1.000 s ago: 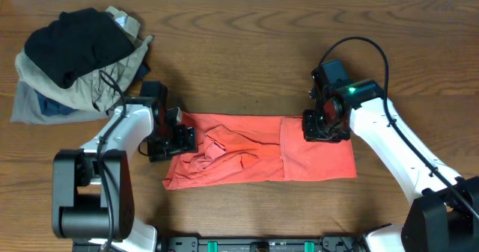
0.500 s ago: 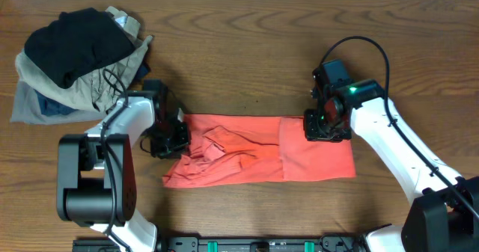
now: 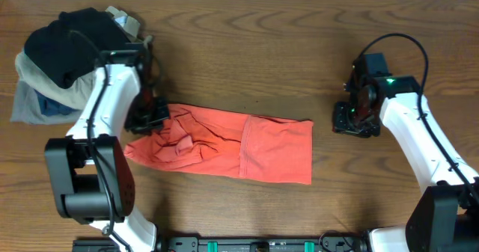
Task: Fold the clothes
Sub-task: 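Fold the strip's left end rightward over the bundle with the left gripper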
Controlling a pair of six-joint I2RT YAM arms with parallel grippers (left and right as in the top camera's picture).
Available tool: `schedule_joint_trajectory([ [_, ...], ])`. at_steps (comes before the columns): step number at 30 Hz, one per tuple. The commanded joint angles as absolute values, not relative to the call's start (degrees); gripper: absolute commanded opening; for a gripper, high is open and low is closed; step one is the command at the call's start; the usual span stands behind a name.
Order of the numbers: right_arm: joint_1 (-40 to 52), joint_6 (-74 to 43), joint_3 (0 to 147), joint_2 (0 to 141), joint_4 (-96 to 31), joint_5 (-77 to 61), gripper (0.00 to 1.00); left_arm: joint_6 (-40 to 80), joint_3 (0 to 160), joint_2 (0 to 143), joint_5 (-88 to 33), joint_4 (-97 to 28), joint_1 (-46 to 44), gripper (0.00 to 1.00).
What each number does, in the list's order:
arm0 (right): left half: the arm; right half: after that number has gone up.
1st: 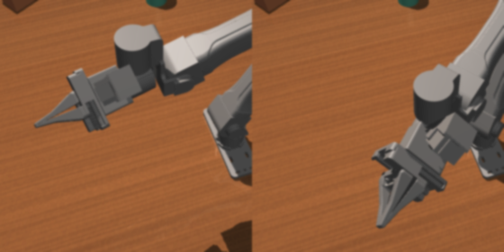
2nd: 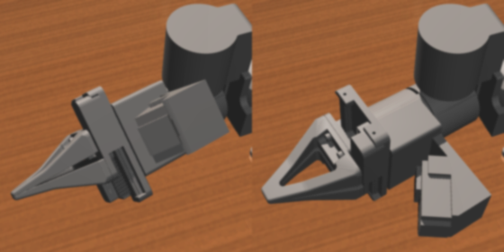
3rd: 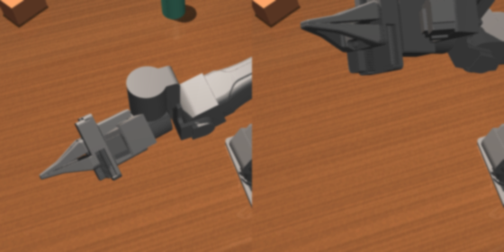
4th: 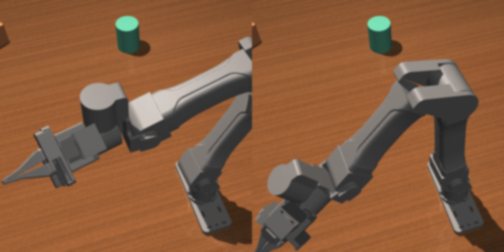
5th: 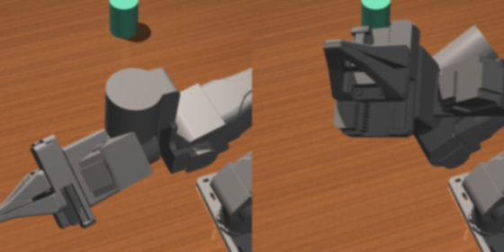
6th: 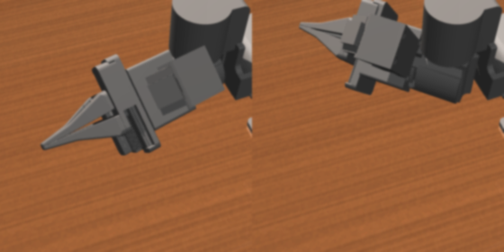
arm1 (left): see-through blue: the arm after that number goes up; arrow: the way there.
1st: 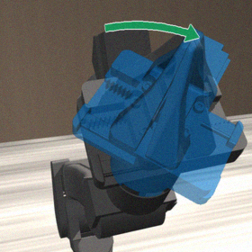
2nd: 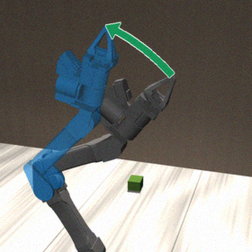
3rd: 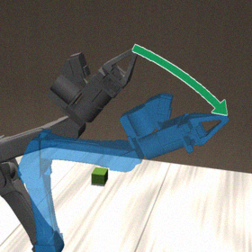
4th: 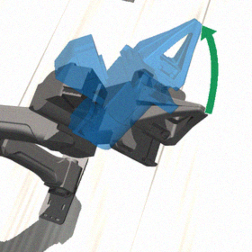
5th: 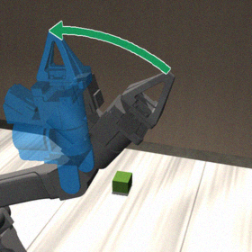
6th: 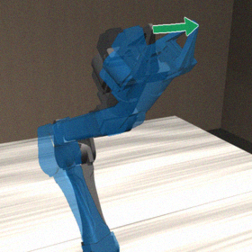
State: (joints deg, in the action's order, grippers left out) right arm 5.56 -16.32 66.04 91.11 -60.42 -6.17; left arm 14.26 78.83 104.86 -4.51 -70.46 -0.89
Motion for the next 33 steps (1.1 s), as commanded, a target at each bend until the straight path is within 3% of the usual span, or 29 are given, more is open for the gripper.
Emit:
schedule_joint_trajectory([
  [1,4.32,-14.04,66.7,90.96,-60.51,-5.98,0.35,15.4,80.29,103.53,-8.25,-71.55,-6.98,0.12],
  [14,4.14,-13.17,66.7,90.96,-62.19,-5.98,0.35,23.94,80.36,102.74,-16.53,-65.28,-32.95,0.12],
  [33,4.14,-12.97,66.7,90.98,-63.26,-6.0,0.36,25.19,85.08,102.76,-22.92,-52.53,-41.74,0.13],
])
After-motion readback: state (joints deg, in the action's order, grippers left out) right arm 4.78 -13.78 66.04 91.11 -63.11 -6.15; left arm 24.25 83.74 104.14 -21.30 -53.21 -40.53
